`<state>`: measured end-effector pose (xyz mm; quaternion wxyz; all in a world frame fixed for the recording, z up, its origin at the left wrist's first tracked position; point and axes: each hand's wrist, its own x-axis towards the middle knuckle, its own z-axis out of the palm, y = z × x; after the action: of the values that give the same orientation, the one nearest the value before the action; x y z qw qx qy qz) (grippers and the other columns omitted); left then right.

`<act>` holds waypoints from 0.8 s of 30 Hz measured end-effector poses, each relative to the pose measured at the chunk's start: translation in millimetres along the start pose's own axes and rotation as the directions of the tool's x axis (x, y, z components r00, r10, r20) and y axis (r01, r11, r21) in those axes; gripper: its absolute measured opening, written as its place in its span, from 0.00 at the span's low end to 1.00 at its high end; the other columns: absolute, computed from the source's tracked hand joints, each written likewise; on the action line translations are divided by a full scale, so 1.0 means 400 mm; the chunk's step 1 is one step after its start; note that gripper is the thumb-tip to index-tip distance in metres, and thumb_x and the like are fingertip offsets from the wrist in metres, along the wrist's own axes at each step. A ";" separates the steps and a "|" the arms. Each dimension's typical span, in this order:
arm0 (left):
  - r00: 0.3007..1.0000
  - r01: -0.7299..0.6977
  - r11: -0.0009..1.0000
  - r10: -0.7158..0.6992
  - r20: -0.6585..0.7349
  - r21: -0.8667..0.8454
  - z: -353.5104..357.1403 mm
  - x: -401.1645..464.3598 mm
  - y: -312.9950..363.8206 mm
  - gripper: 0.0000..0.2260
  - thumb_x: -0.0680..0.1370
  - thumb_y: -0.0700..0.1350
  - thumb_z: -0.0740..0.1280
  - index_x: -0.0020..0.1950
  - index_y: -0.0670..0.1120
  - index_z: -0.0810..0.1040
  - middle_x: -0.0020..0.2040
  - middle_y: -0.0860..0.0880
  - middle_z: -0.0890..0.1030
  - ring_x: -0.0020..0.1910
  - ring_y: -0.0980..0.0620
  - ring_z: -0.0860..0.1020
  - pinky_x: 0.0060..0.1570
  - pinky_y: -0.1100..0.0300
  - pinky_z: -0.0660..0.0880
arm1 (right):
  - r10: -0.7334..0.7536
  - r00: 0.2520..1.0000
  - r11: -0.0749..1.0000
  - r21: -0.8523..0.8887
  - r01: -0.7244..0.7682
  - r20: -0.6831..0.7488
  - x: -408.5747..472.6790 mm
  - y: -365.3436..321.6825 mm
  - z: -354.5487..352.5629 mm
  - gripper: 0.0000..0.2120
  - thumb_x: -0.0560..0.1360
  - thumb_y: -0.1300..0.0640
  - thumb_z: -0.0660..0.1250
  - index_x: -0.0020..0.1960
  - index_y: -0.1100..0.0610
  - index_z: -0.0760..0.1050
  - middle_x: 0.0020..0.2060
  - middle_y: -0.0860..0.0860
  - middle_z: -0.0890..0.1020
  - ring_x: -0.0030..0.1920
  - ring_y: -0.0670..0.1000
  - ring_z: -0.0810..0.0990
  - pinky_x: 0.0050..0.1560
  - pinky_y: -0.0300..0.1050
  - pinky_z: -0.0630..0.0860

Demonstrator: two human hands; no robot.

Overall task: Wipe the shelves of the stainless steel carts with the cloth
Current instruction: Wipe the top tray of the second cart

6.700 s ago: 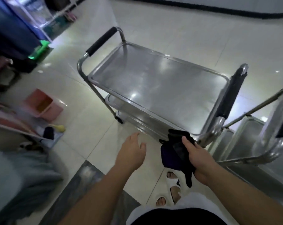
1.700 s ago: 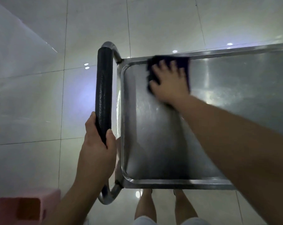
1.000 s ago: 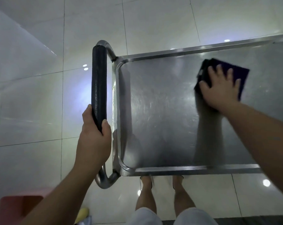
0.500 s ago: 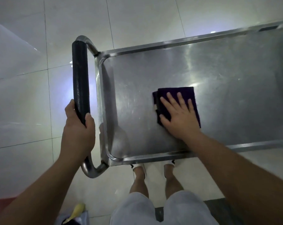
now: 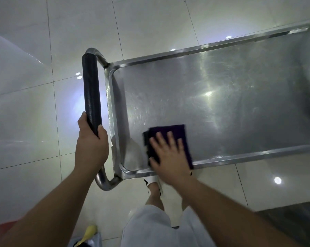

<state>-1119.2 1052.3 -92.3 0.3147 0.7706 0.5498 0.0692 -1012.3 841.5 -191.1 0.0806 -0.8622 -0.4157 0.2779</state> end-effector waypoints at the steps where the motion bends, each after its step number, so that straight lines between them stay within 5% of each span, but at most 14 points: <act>1: 1.000 -0.003 1.000 0.003 -0.002 0.002 0.000 0.000 0.001 0.22 0.85 0.52 0.57 0.78 0.59 0.55 0.47 0.53 0.79 0.37 0.48 0.81 0.33 0.54 0.76 | -0.078 0.996 0.997 -0.004 0.079 0.032 0.000 -0.059 0.032 0.34 0.79 0.36 0.52 0.83 0.41 0.49 0.82 0.43 0.46 0.82 0.55 0.39 0.79 0.63 0.39; 5: 1.000 -0.009 1.000 0.009 -0.009 0.013 0.000 -0.002 0.002 0.22 0.85 0.52 0.57 0.78 0.59 0.55 0.47 0.50 0.79 0.37 0.48 0.81 0.32 0.56 0.75 | -0.250 0.964 0.966 -0.042 0.255 0.096 0.024 -0.156 0.070 0.30 0.82 0.38 0.49 0.83 0.42 0.50 0.83 0.44 0.48 0.82 0.54 0.36 0.78 0.62 0.34; 9: 1.000 0.004 1.000 -0.004 0.009 0.014 -0.005 -0.006 0.006 0.22 0.85 0.51 0.57 0.77 0.60 0.55 0.47 0.49 0.79 0.38 0.45 0.81 0.36 0.49 0.80 | -0.322 0.946 0.945 -0.045 0.323 0.023 -0.018 -0.010 0.031 0.31 0.79 0.37 0.56 0.81 0.41 0.58 0.81 0.42 0.57 0.82 0.50 0.46 0.80 0.58 0.41; 12: 1.000 0.007 1.000 -0.007 0.010 0.023 -0.001 -0.001 0.005 0.22 0.85 0.51 0.57 0.77 0.60 0.55 0.47 0.52 0.79 0.38 0.45 0.82 0.38 0.47 0.81 | -0.190 0.981 0.976 -0.120 0.183 -0.048 -0.051 0.201 -0.032 0.33 0.77 0.36 0.57 0.81 0.40 0.56 0.81 0.43 0.57 0.82 0.51 0.49 0.80 0.60 0.49; 17: 1.000 -0.021 0.999 0.021 0.000 0.028 0.001 -0.002 -0.002 0.22 0.85 0.51 0.58 0.77 0.59 0.55 0.46 0.53 0.77 0.37 0.46 0.81 0.35 0.51 0.80 | 0.190 0.976 0.972 -0.119 -0.202 -0.104 -0.100 0.451 -0.136 0.33 0.80 0.33 0.46 0.82 0.39 0.44 0.83 0.45 0.50 0.82 0.51 0.40 0.81 0.60 0.43; 21: 1.000 -0.009 0.999 0.010 -0.013 0.035 0.002 0.000 -0.003 0.22 0.85 0.52 0.58 0.78 0.59 0.54 0.47 0.53 0.78 0.39 0.47 0.81 0.37 0.50 0.80 | 0.354 0.919 0.929 -0.053 -0.367 -0.172 -0.084 0.371 -0.121 0.34 0.80 0.35 0.47 0.83 0.43 0.46 0.83 0.47 0.49 0.82 0.56 0.42 0.80 0.63 0.43; 24: 1.000 0.007 1.000 -0.007 -0.003 0.027 0.001 -0.006 0.006 0.22 0.85 0.51 0.57 0.78 0.59 0.54 0.48 0.51 0.78 0.40 0.45 0.81 0.39 0.47 0.81 | 0.210 0.967 0.975 -0.040 -0.218 -0.141 -0.066 0.180 -0.052 0.35 0.79 0.36 0.53 0.83 0.43 0.51 0.82 0.46 0.51 0.82 0.58 0.46 0.80 0.63 0.44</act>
<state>-1118.0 1049.5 -90.7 0.3036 0.7730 0.5536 0.0616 -965.7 777.2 -189.6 0.0544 -0.9209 -0.3213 0.2139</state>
